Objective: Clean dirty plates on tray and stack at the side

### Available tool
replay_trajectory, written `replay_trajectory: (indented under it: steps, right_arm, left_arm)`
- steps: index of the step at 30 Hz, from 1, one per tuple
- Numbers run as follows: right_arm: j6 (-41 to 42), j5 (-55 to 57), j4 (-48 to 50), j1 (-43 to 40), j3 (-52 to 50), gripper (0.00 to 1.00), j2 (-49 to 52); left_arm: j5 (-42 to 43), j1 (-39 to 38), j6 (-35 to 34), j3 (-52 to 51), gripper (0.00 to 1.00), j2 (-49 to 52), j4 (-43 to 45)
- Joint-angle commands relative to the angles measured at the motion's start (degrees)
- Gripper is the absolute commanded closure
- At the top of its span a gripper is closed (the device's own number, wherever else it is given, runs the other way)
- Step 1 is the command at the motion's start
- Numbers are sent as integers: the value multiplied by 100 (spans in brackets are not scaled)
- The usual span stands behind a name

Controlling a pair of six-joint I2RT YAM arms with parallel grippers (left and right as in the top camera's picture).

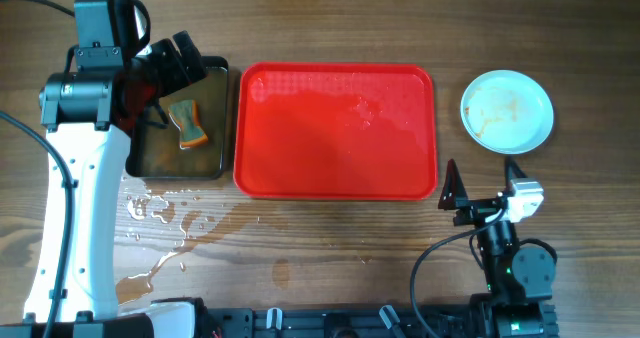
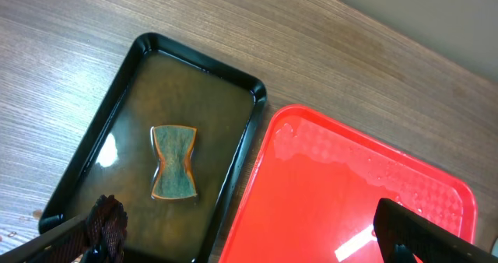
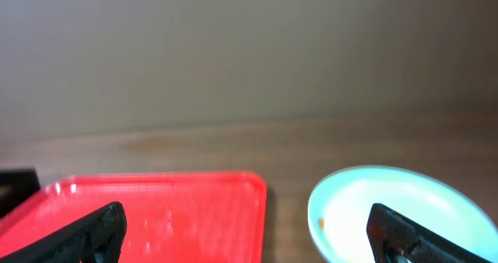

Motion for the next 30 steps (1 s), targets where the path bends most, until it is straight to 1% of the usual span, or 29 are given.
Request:
replay_trajectory:
  steps: [1, 25, 28, 30]
  right_arm:
    - [68, -157, -39, -20, -15, 0, 22]
    - [68, -155, -42, -20, -15, 0, 35]
    - [70, -155, -39, -20, -15, 0, 35]
    - [68, -155, -39, -20, -15, 0, 35]
  left_arm:
    - [48, 0, 92, 9, 0, 33, 15]
    - [59, 11, 92, 7, 0, 33, 17]
    - [-160, 37, 94, -98, 0, -289, 61]
    - [-369, -9, 96, -520, 0, -772, 476]
